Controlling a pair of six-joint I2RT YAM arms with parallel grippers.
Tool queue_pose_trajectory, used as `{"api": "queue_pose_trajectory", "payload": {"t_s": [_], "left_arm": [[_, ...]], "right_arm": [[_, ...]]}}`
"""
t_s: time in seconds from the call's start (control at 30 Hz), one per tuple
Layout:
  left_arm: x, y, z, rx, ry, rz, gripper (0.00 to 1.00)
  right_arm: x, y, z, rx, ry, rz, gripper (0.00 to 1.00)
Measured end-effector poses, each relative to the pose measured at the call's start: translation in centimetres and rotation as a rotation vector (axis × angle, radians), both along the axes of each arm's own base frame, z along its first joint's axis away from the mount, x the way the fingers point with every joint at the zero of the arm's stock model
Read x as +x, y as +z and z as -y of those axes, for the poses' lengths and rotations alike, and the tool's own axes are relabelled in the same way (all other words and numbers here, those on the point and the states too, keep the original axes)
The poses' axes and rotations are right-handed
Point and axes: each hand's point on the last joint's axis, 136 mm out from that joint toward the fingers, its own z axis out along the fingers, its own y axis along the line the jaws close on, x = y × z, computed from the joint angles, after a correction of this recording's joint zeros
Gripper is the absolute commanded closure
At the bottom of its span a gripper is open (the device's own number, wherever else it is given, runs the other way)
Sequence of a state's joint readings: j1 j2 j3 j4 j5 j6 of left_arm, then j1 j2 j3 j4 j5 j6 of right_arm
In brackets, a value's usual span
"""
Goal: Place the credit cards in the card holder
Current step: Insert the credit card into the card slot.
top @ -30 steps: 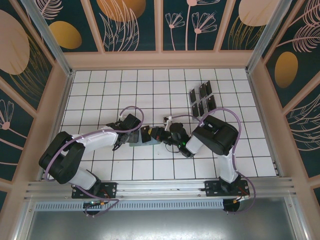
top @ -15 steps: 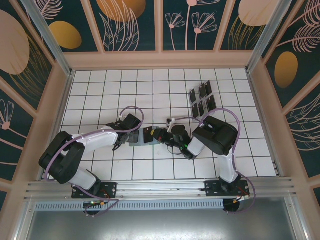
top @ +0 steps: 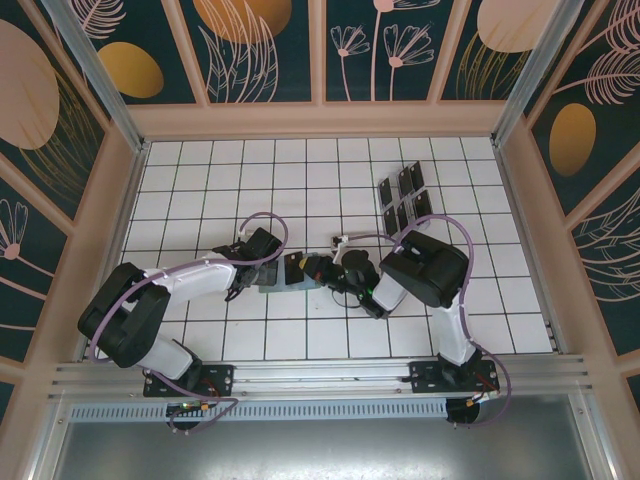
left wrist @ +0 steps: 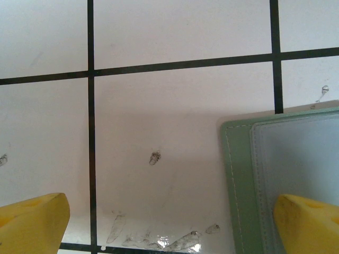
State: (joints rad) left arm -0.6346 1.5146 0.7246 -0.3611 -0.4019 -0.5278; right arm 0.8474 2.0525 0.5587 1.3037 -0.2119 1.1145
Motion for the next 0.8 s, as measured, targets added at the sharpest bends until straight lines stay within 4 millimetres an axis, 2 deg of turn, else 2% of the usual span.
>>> {"api": "queue_pose_trajectory", "payload": {"t_s": [0.5, 0.8], "left_arm": [[0.0, 0.0, 0.0, 0.0, 0.0, 0.0, 0.01], [0.0, 0.0, 0.0, 0.0, 0.0, -0.001, 0.02]], "right_arm": [[-0.6, 0.0, -0.8, 0.013, 0.02, -0.014, 1.0], [-1.2, 0.0, -0.2, 0.036, 0.009, -0.03, 1.0]]}}
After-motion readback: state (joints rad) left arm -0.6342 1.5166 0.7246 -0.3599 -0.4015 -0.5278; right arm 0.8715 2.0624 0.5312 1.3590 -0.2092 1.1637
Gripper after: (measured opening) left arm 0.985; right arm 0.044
